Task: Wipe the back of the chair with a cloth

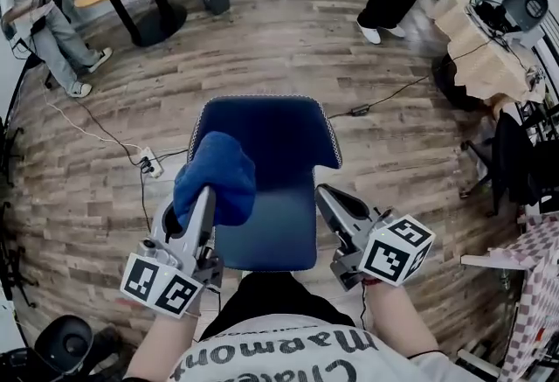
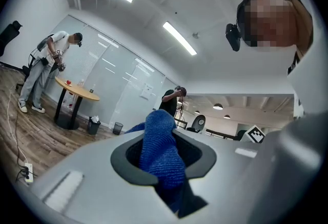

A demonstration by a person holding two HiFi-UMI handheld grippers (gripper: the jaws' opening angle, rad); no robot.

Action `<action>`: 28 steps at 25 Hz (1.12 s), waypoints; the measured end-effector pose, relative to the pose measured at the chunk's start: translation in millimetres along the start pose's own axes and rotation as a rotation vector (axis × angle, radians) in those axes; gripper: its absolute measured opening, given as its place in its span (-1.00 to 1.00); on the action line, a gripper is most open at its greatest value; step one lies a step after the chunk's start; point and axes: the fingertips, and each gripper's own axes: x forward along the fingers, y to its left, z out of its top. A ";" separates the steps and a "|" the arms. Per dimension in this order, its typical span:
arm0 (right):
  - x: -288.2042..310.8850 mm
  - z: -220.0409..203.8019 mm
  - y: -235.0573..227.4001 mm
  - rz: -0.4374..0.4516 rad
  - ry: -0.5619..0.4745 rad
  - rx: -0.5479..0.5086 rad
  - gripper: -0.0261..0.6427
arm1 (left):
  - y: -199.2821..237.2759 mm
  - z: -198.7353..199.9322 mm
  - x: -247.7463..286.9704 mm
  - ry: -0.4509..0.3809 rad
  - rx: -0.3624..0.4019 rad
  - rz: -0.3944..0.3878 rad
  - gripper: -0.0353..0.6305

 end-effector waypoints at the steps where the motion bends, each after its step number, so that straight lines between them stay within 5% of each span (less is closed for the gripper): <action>1: 5.3 -4.1 -5.0 -0.001 0.003 0.011 -0.88 | 4.7 -3.8 4.9 0.006 -0.001 0.002 -0.63; 19: 69.9 -61.5 -38.8 -0.018 0.101 0.139 -0.88 | 109.8 -76.7 73.4 0.155 -0.014 0.095 -0.63; 28: 79.1 -81.7 -43.8 -0.028 0.134 0.187 -0.88 | 155.6 -81.0 98.6 0.148 0.040 0.243 -0.63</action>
